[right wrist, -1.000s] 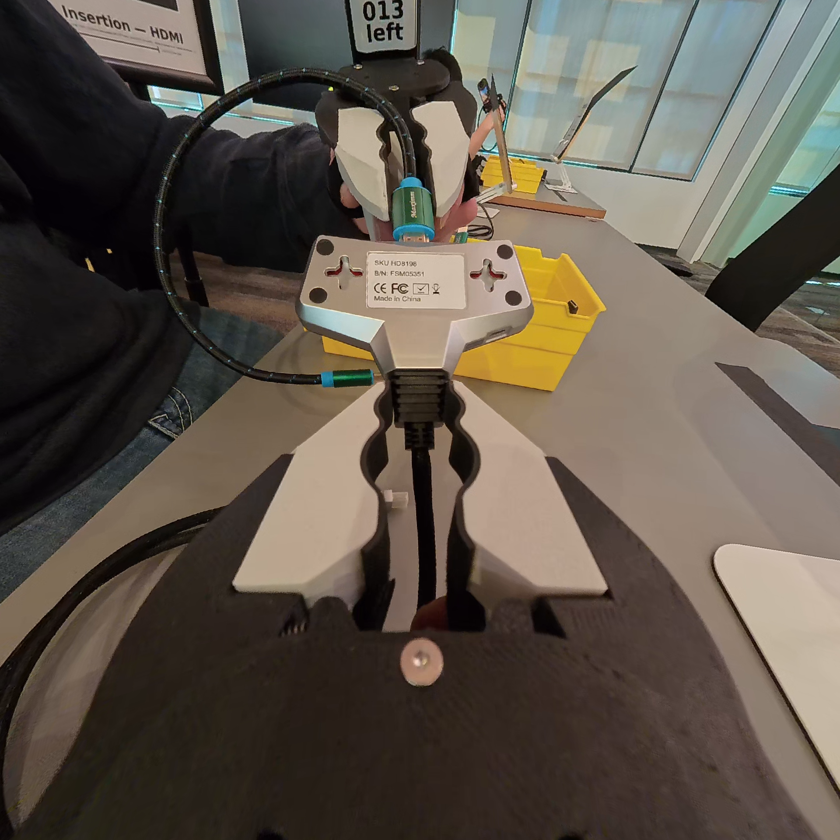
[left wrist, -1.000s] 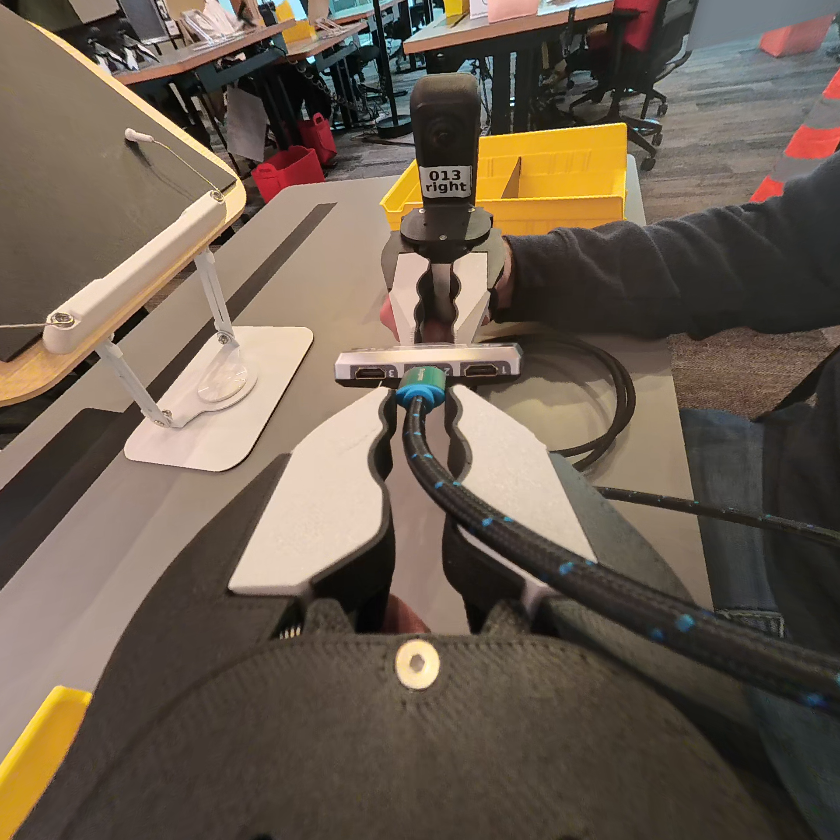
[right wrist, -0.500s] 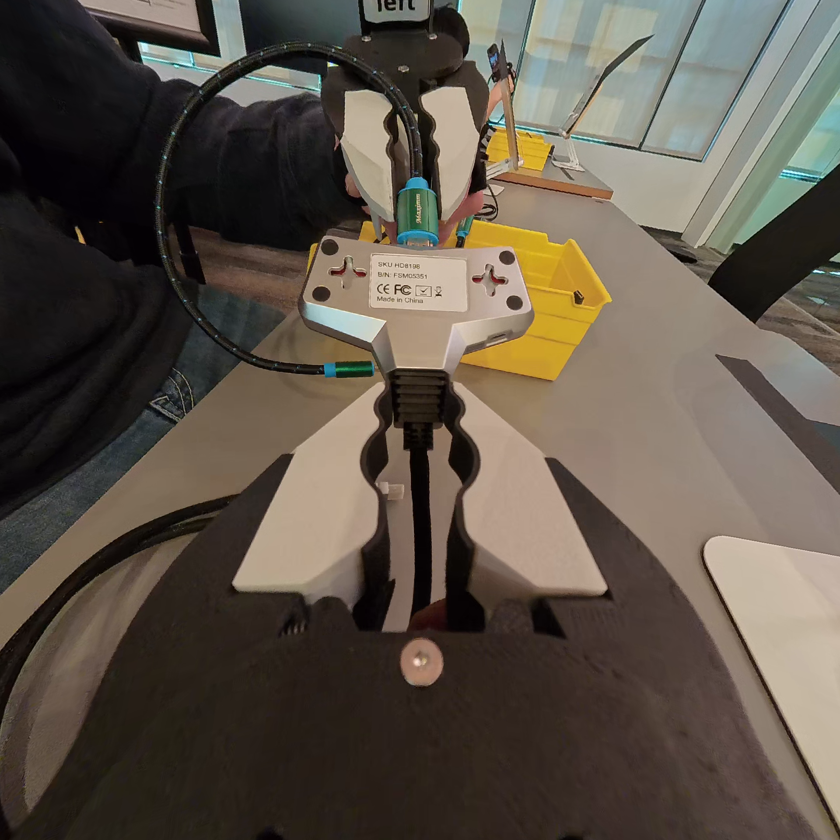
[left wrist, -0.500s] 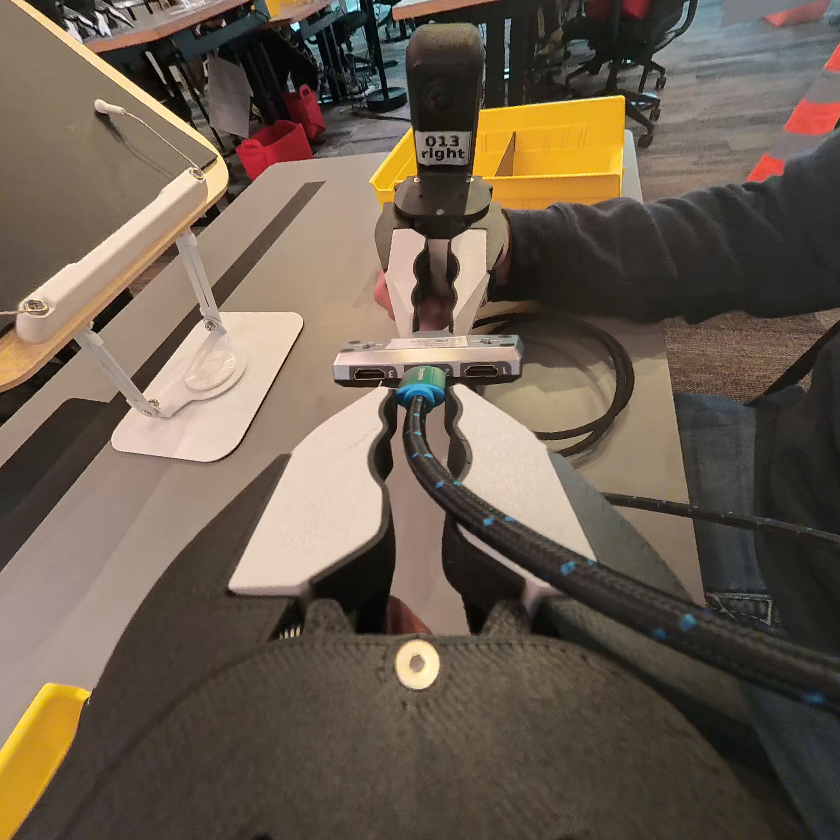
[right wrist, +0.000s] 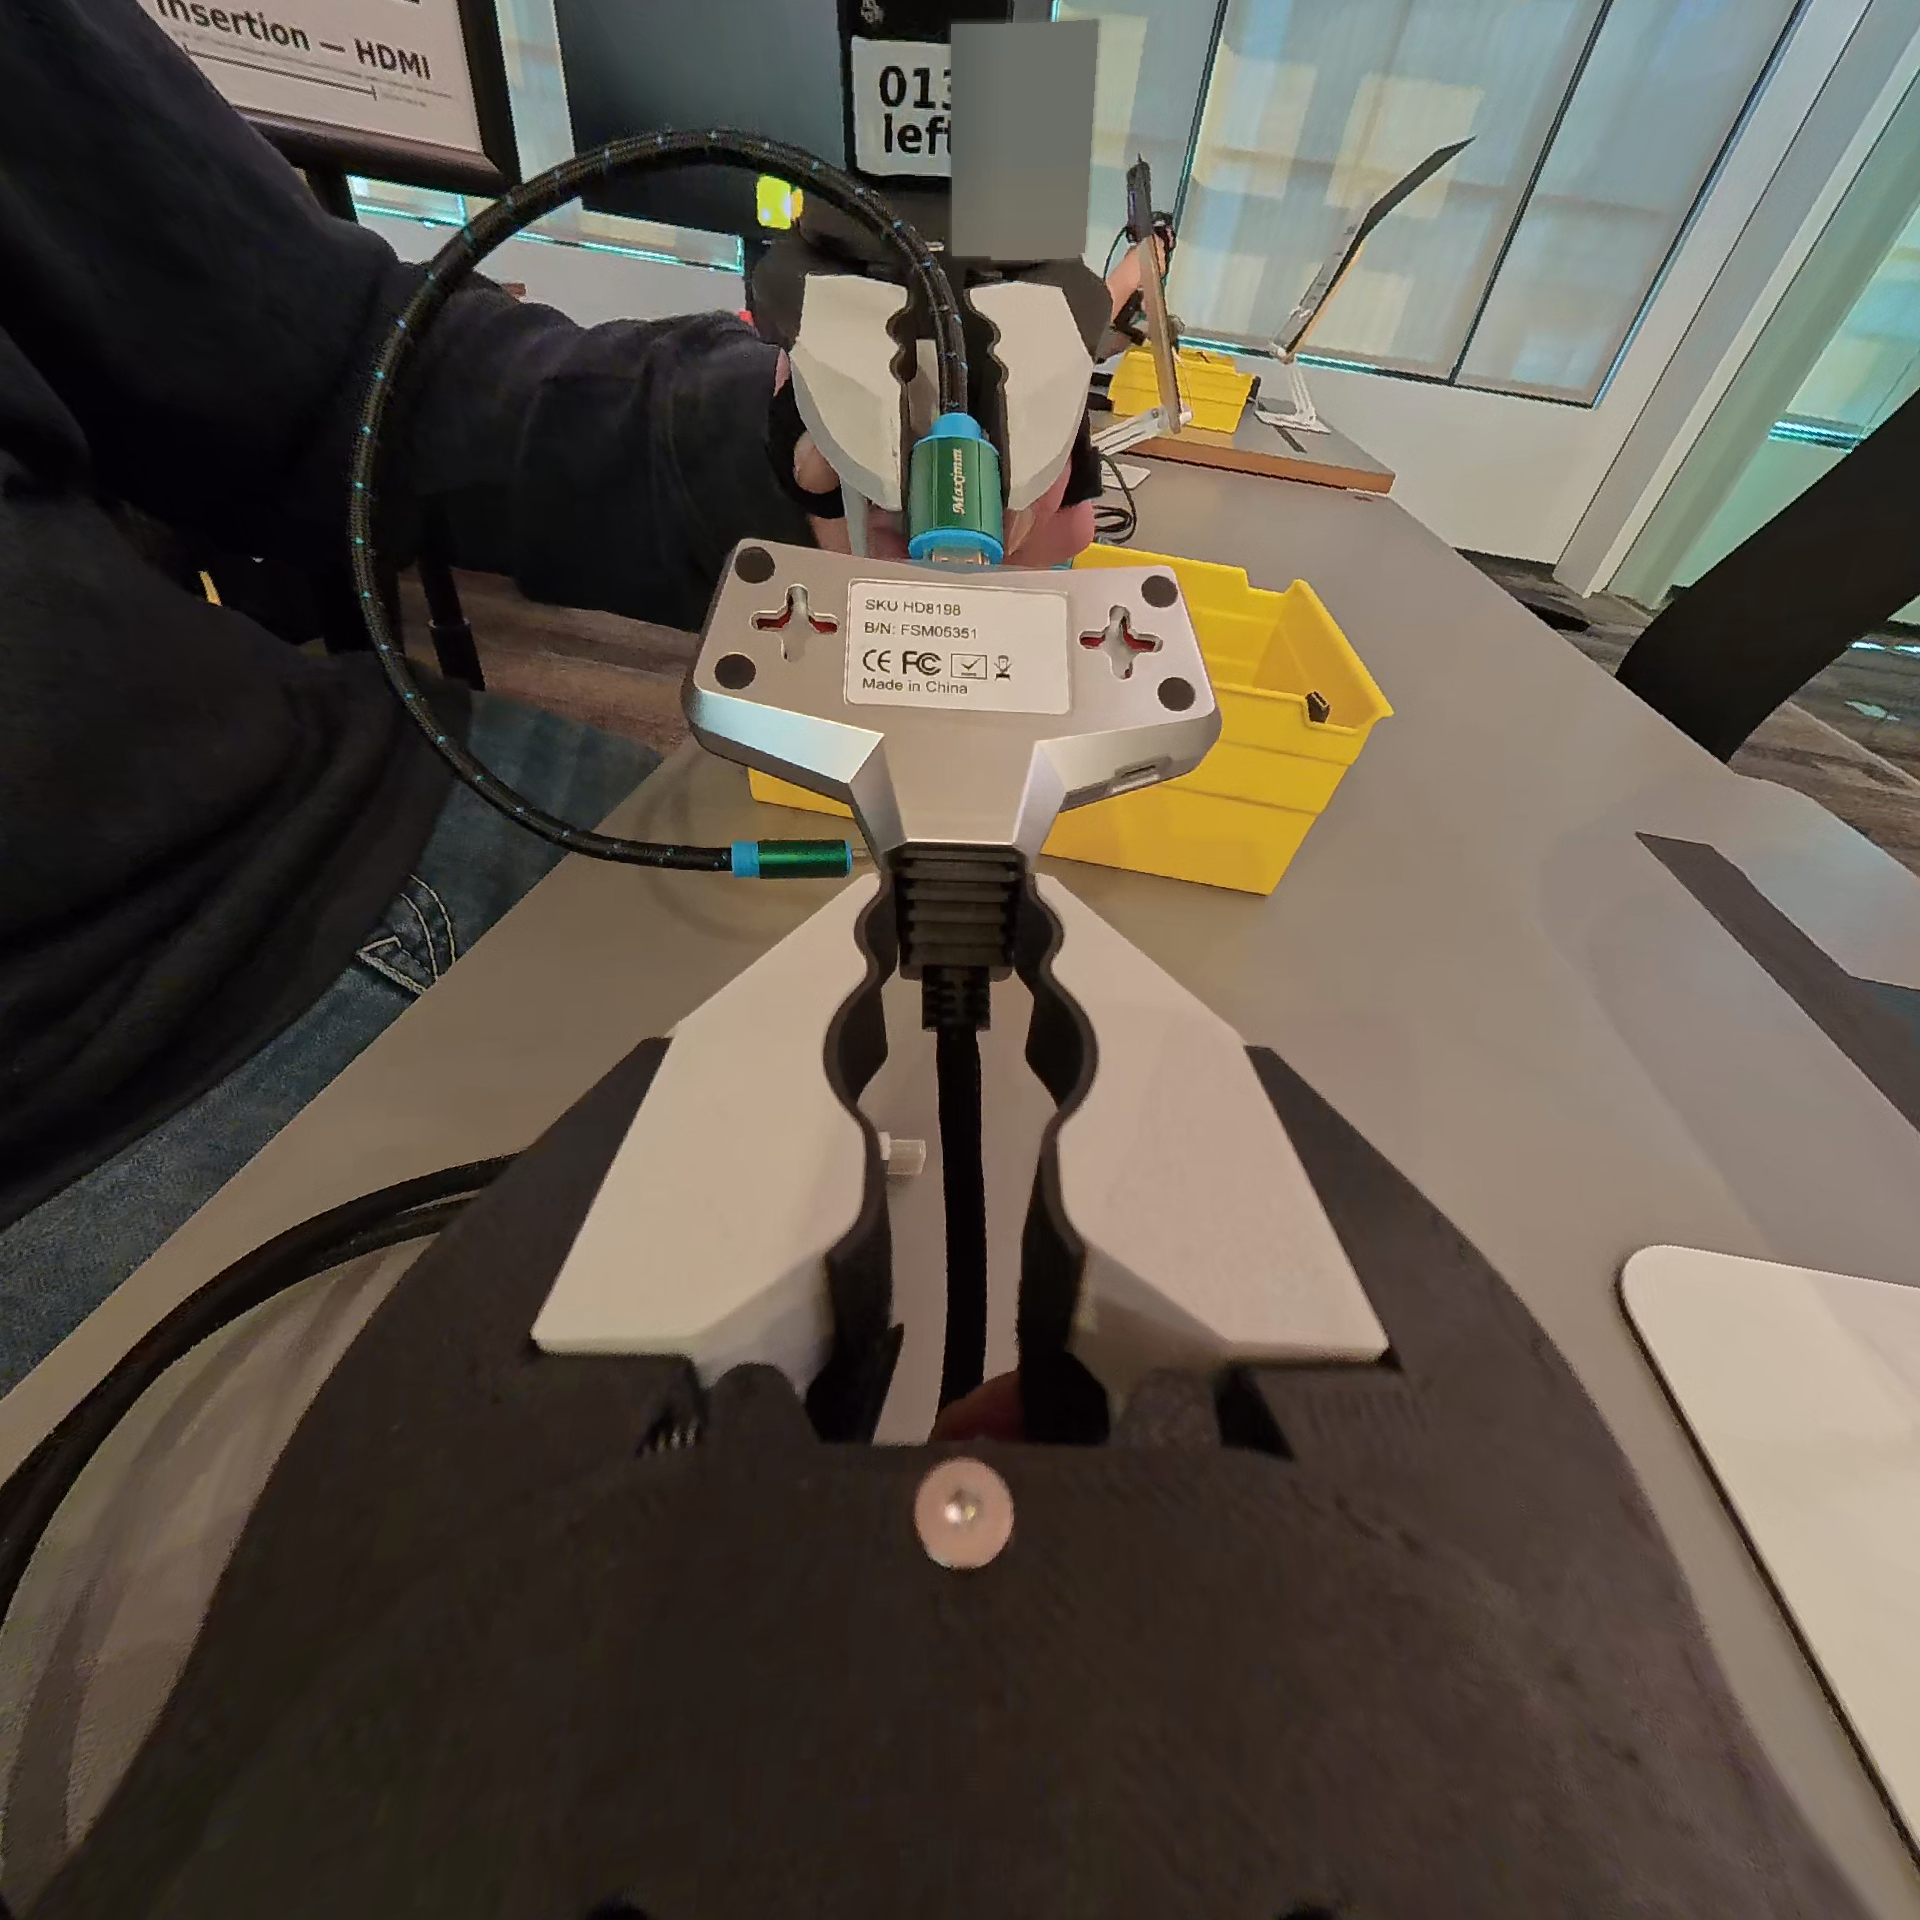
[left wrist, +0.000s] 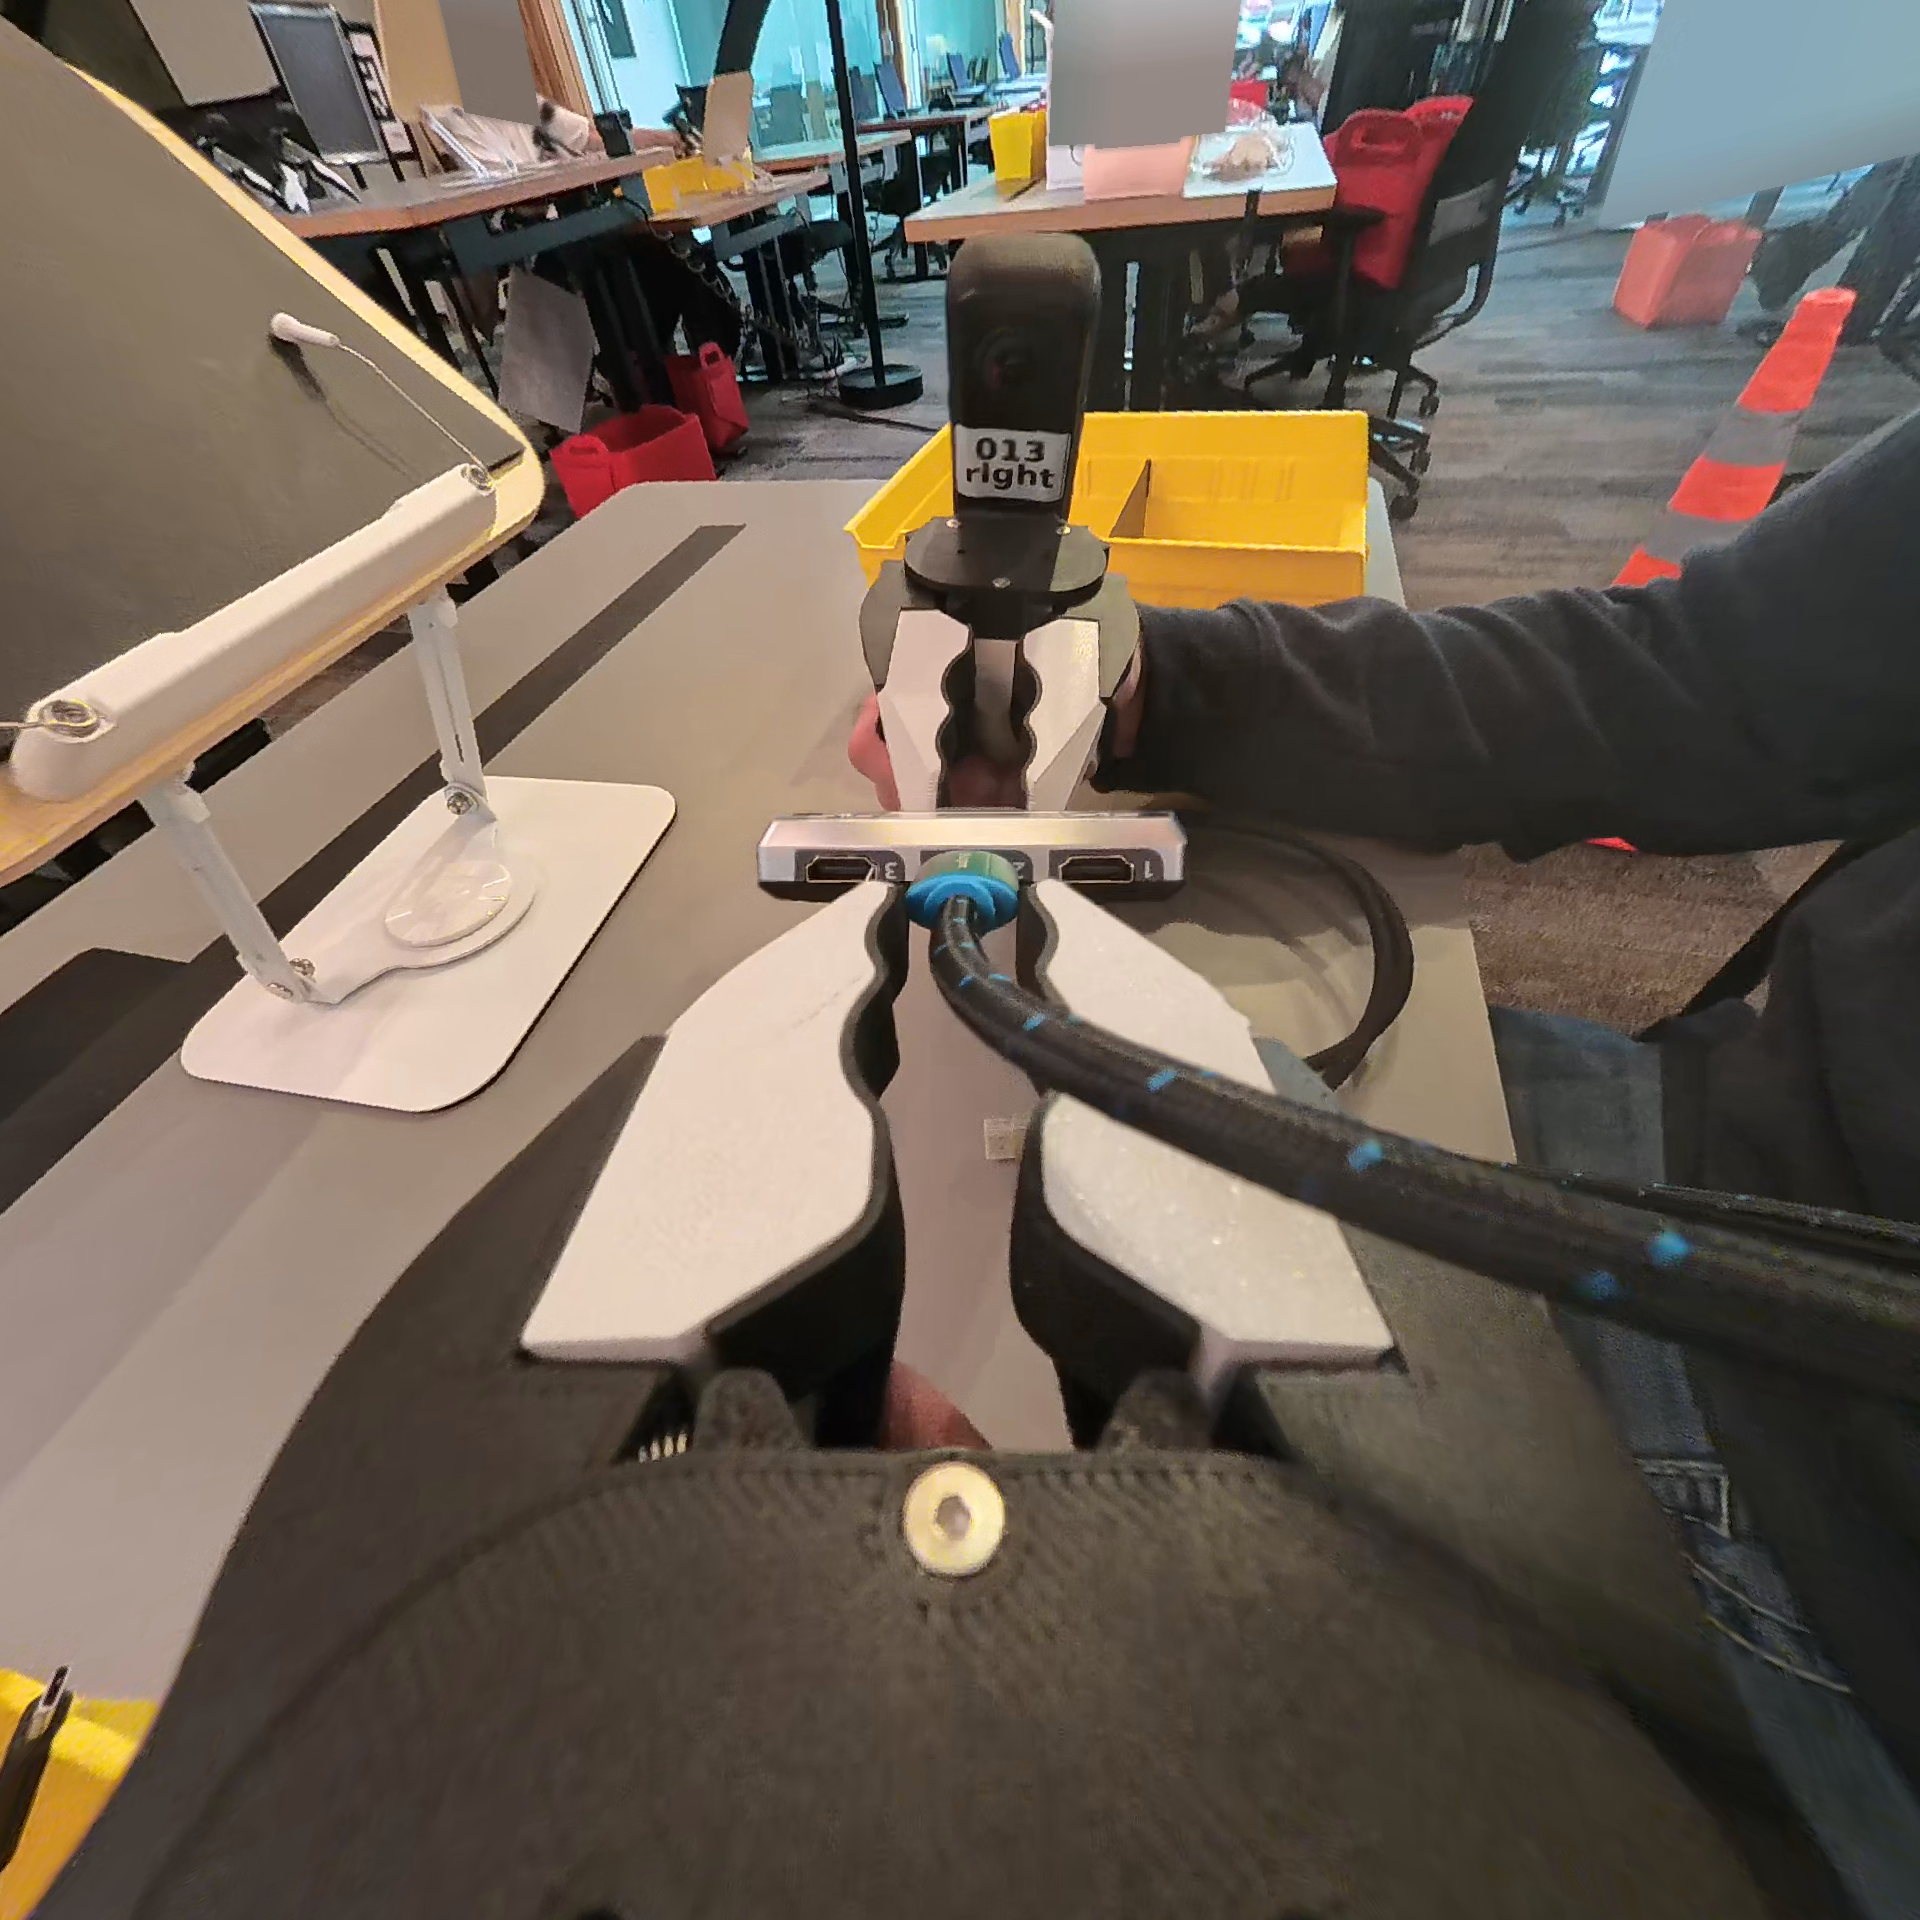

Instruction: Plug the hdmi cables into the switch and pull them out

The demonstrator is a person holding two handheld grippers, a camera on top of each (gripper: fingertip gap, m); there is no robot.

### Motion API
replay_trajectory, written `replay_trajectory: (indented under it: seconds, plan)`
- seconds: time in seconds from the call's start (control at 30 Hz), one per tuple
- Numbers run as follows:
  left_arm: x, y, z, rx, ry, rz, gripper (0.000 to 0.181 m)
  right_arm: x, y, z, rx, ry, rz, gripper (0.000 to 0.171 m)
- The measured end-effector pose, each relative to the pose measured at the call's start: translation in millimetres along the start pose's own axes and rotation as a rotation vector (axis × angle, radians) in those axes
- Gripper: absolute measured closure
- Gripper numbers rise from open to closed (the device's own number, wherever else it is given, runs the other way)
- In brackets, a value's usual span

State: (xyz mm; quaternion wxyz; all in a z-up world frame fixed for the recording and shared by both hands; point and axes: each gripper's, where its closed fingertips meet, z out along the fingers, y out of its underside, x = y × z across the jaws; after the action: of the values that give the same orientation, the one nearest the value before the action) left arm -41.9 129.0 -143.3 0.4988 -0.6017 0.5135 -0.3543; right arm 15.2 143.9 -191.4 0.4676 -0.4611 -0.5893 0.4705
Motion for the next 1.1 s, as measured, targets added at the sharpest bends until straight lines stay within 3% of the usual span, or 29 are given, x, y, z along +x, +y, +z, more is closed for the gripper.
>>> replay_trajectory:
  seconds: [0.5,0.73,1.1]
  plan:
    - [2,14,5,-0.09,-0.009,0.054,0.162,-2,9,1,-0.082,0.008,-0.022,0.152]
    - [2,12,4,-0.061,0.004,0.027,0.162,-2,7,1,-0.076,0.012,-0.027,0.151]
    - [-11,7,4,-0.083,-0.082,0.038,0.16,11,6,0,-0.071,0.098,-0.043,0.151]
